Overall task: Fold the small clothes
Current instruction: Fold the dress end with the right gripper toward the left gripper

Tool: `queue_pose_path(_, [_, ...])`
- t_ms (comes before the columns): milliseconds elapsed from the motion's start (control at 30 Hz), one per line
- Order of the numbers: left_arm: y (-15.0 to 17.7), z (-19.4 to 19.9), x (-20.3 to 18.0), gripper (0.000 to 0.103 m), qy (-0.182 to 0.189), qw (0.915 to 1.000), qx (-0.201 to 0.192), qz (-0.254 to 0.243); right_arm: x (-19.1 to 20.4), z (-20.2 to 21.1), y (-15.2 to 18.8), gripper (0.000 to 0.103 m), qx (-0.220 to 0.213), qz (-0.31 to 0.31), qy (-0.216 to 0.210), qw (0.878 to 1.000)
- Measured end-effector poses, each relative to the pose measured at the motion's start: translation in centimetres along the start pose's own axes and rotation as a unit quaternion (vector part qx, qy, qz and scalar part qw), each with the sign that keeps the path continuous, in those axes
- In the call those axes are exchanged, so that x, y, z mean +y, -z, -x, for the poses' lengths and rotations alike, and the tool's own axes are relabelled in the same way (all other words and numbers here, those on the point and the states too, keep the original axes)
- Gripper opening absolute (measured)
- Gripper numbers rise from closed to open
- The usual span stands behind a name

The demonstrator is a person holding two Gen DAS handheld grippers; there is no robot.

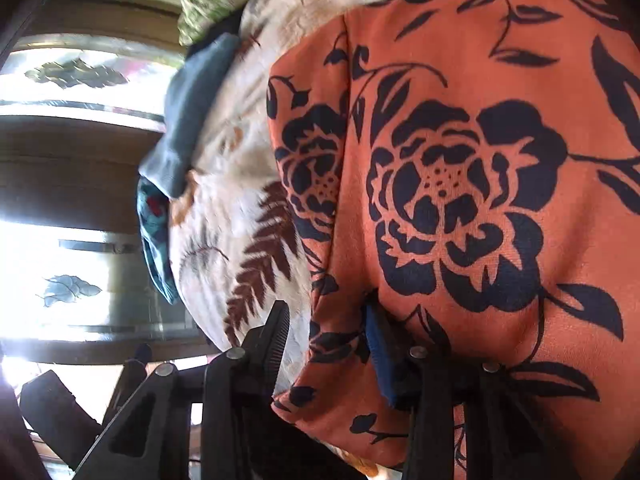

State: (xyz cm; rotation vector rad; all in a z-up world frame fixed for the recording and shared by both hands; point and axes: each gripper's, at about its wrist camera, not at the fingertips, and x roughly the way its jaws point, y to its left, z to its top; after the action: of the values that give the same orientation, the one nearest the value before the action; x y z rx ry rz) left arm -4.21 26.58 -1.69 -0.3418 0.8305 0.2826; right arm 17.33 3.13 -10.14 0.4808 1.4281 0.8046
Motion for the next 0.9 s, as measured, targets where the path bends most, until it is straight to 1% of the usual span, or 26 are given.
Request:
queue_pose_path(33, [-0.2, -0.1, -0.6, 0.082, 0.012, 0.9999, -0.002, -0.005, 0.3, 1.2, 0.3, 0.072, -0.011, -0.002, -0.037, 0.999])
queue_pose_path(67, [-0.4, -0.2, -1.5, 0.082, 0.03, 0.9995, -0.001, -0.01, 0.5, 2.7, 0.6, 0.074, -0.024, -0.003, -0.061, 0.998])
queue_pose_path(100, [-0.6, -0.3, -2.4, 0.082, 0.052, 0.9985, 0.003, -0.016, 0.5, 4.5, 1.0, 0.075, -0.043, 0.001, -0.064, 0.997])
queue_pose_path(167, [-0.8, -0.5, -4.7, 0.082, 0.084, 0.9959, 0.004, -0.034, -0.2, 7.9, 1.2, 0.075, -0.077, 0.008, -0.049, 0.996])
queue_pose_path(267, [-1.2, -0.9, -8.7, 0.082, 0.122, 0.9902, 0.002, -0.069, -3.1, 12.3, 1.5, 0.075, -0.122, -0.01, -0.006, 0.992])
queue_pose_path(333, [-1.2, -1.5, -10.9, 0.082, 0.182, 0.98, 0.007, -0.08, -5.0, 15.0, 1.4, 0.075, -0.146, -0.02, 0.007, 0.989])
queue_pose_path(367, [-1.0, -2.2, -11.9, 0.082, 0.191, 0.9773, 0.01, -0.091, -6.1, 16.2, 1.2, 0.075, -0.158, -0.028, 0.007, 0.987])
queue_pose_path(400, [-0.7, -3.2, -13.0, 0.082, 0.18, 0.9777, 0.015, -0.108, -6.9, 17.1, 1.2, 0.075, -0.168, -0.032, 0.011, 0.985])
queue_pose_path(467, [0.4, -5.9, -14.4, 0.082, 0.138, 0.9796, 0.042, -0.139, -8.0, 18.7, 0.2, 0.075, -0.184, -0.03, 0.058, 0.981])
queue_pose_path(533, [1.3, -8.3, -14.5, 0.082, 0.113, 0.9807, 0.074, -0.141, -9.1, 19.8, -1.2, 0.075, -0.196, -0.028, 0.075, 0.977])
queue_pose_path(567, [1.6, -9.0, -14.2, 0.082, 0.108, 0.9813, 0.085, -0.135, -9.4, 19.8, -2.1, 0.075, -0.191, -0.031, 0.082, 0.978])
queue_pose_path(600, [1.7, -9.3, -14.0, 0.082, 0.104, 0.9822, 0.085, -0.131, -9.9, 19.6, -3.1, 0.075, -0.177, -0.03, 0.088, 0.98])
queue_pose_path(633, [1.7, -9.3, -13.9, 0.082, 0.102, 0.9826, 0.083, -0.131, -10.1, 18.9, -4.2, 0.075, -0.163, -0.023, 0.096, 0.982])
queue_pose_path(700, [1.5, -9.6, -13.8, 0.082, 0.099, 0.9828, 0.085, -0.131, -10.0, 16.0, -6.5, 0.075, -0.129, -0.017, 0.113, 0.985])
queue_pose_path(733, [1.5, -9.7, -13.7, 0.082, 0.096, 0.983, 0.086, -0.131, -10.3, 15.0, -7.4, 0.075, -0.115, -0.024, 0.106, 0.987])
queue_pose_path(767, [1.4, -9.9, -13.6, 0.082, 0.092, 0.9832, 0.087, -0.131, -10.7, 13.9, -8.2, 0.076, -0.103, -0.033, 0.088, 0.99])
queue_pose_path(800, [1.4, -10.1, -13.5, 0.082, 0.087, 0.9834, 0.09, -0.132, -11.1, 13.2, -9.0, 0.081, -0.092, -0.045, 0.073, 0.992])
queue_pose_path(833, [1.4, -10.3, -13.5, 0.082, 0.085, 0.9835, 0.091, -0.131, -11.5, 12.6, -9.5, 0.081, -0.088, -0.055, 0.069, 0.992])
queue_pose_path(867, [1.3, -10.3, -13.4, 0.082, 0.084, 0.9838, 0.092, -0.129, -12.0, 12.5, -9.9, 0.08, -0.089, -0.06, 0.064, 0.992])
queue_pose_path(900, [1.2, -10.0, -13.3, 0.082, 0.084, 0.9847, 0.088, -0.125, -12.7, 12.5, -10.0, 0.069, -0.09, -0.07, 0.056, 0.992])
